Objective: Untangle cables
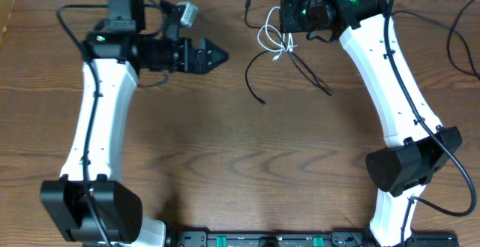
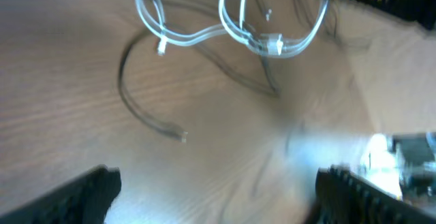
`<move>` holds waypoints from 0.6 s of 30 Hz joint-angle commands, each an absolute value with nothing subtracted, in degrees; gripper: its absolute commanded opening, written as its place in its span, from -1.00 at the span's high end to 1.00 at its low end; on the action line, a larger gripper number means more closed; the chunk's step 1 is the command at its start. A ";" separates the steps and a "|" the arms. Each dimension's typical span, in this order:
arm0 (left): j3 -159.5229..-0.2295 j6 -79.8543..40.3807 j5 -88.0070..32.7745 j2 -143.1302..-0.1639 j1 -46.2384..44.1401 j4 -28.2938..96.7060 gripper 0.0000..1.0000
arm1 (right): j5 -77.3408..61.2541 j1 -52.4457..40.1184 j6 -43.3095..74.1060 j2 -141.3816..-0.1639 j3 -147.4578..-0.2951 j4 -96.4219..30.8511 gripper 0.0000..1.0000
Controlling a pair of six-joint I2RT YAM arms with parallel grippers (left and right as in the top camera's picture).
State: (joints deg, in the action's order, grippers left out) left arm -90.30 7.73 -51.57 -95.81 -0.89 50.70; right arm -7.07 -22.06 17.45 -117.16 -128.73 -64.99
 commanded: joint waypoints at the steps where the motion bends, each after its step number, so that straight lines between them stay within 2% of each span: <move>1: -82.74 -6.44 -56.36 -95.98 -4.49 37.85 -0.93 | -8.12 -21.63 18.26 -117.21 -128.68 -65.39 0.98; 5: -74.76 -26.68 -48.95 -96.33 -6.87 17.43 -0.93 | -9.76 -21.63 18.24 -117.21 -128.68 -65.67 0.98; 7: -73.69 -32.67 -47.18 -97.08 -6.83 12.25 -0.99 | -10.22 -21.63 18.24 -117.21 -128.68 -65.76 0.98; 9: -73.49 -41.01 -44.36 -99.83 -6.83 8.25 -0.96 | -11.07 -21.63 18.22 -117.21 -128.68 -65.76 0.98; 13: -73.49 -63.90 -47.90 -112.25 -6.96 -9.63 -0.99 | -11.11 -21.74 18.22 -117.21 -128.68 -66.24 0.98; 18: -73.49 -84.66 -52.18 -123.83 -9.78 -33.54 -0.55 | -11.09 -21.74 18.22 -117.21 -128.68 -66.59 0.98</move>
State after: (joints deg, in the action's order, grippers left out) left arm -73.01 -71.57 -49.19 -121.05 -7.88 -27.92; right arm -10.72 -21.89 17.61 -117.19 -128.70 -66.61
